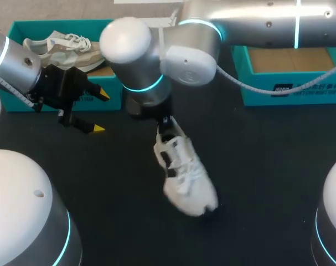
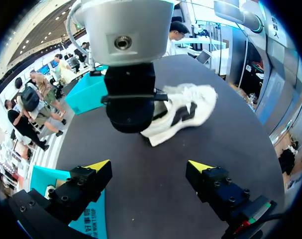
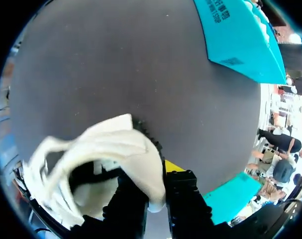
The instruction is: Take the shoe out of the shoebox, open the shoe tongue, remove and reinsert the insole, then place the shoe into the shoebox
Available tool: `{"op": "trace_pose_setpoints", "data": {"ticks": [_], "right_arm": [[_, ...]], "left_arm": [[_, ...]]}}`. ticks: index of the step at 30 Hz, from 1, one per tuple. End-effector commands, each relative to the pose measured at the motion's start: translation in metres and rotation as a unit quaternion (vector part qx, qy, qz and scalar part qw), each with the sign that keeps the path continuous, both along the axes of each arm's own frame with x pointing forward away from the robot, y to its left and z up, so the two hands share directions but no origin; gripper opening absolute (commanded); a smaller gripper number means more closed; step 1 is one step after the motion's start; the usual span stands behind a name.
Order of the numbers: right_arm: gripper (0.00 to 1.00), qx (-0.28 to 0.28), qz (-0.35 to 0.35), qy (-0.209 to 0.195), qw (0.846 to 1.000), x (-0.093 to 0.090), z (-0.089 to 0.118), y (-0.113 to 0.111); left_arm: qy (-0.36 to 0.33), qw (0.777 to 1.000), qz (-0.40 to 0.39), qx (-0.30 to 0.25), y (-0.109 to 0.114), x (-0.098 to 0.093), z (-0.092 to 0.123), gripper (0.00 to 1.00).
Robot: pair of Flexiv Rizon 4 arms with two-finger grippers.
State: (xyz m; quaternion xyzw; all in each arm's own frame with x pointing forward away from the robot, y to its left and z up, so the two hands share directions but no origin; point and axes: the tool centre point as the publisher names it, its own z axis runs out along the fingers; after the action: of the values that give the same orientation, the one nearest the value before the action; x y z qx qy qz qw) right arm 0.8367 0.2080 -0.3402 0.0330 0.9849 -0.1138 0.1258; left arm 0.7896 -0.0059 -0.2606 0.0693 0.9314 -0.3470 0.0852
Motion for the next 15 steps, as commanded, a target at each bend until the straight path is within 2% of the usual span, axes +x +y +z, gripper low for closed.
{"op": "trace_pose_setpoints", "data": {"ticks": [1, 6, 7, 10, 12, 15], "right_arm": [[0.0, -0.003, -0.02, 0.001, 1.0, -0.005, 0.049, -0.009], [0.0, 0.012, -0.048, -0.018, 0.999, -0.003, 0.103, -0.026], [0.0, 0.013, -0.052, -0.036, 0.998, -0.001, 0.114, -0.028], [0.0, 0.022, -0.052, -0.057, 0.997, 0.003, 0.143, -0.031], [0.0, 0.016, -0.063, -0.07, 0.995, 0.002, 0.156, -0.032], [0.0, 0.016, -0.063, -0.07, 0.995, 0.002, 0.156, -0.032]], "left_arm": [[0.0, 1.0, 0.0, 0.002, 0.0, -0.001, 0.0, 1.0], [0.0, 1.0, 0.0, 0.002, 0.0, -0.001, 0.0, 1.0], [0.0, 1.0, 0.0, 0.002, 0.0, -0.001, 0.0, 1.0], [0.0, 1.0, 0.0, 0.002, 0.0, -0.001, 0.0, 1.0], [0.0, 1.0, 0.0, 0.002, 0.0, -0.001, 0.0, 1.0], [0.0, 1.0, 0.0, 0.002, 0.0, -0.001, 0.0, 1.0]]}}
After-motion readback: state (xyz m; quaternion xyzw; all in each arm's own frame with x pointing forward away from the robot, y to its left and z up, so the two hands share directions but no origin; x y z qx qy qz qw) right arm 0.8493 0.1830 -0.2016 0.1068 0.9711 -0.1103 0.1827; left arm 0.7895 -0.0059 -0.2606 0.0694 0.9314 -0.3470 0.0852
